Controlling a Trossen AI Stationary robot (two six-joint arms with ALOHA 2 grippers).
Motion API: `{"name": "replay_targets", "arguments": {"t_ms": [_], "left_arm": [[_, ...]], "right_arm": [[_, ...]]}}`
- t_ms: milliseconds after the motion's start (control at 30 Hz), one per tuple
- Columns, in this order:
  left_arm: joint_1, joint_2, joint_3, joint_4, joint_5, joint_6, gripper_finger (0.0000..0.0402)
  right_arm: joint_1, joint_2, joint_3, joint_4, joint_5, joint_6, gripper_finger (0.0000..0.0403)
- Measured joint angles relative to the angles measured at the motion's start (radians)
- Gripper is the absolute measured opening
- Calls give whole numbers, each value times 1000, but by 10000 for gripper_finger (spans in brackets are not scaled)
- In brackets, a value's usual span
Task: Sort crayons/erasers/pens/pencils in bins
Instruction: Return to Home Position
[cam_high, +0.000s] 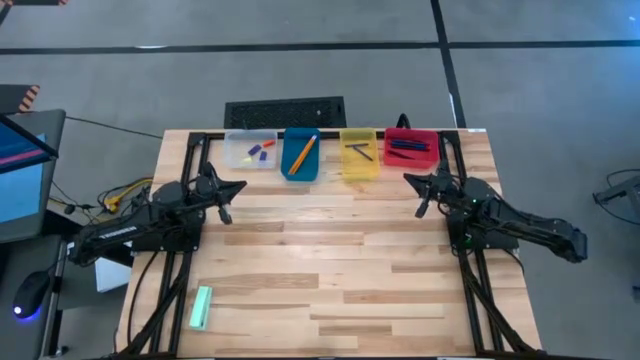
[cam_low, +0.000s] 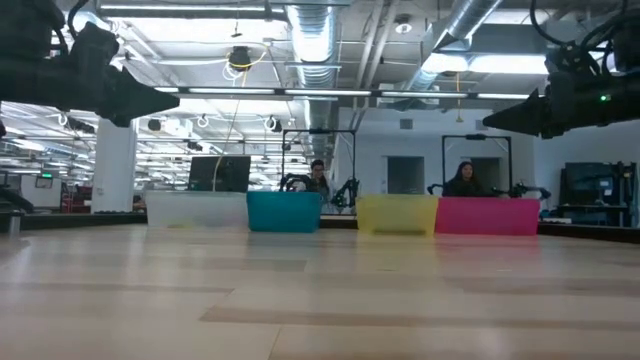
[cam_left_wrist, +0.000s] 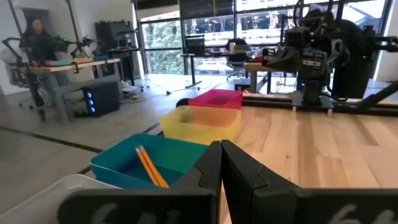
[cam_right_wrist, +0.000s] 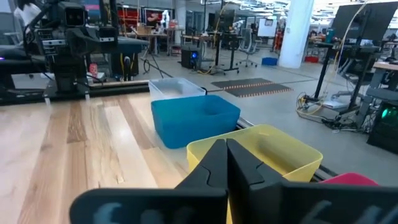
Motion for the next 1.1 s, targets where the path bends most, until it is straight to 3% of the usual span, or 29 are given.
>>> {"name": "replay_targets", "arguments": {"t_ms": [1100], "left_arm": [[0, 0, 6, -14, 0, -8, 0]], "right_arm": [[0, 0, -2, 0, 0, 3, 16]]}}
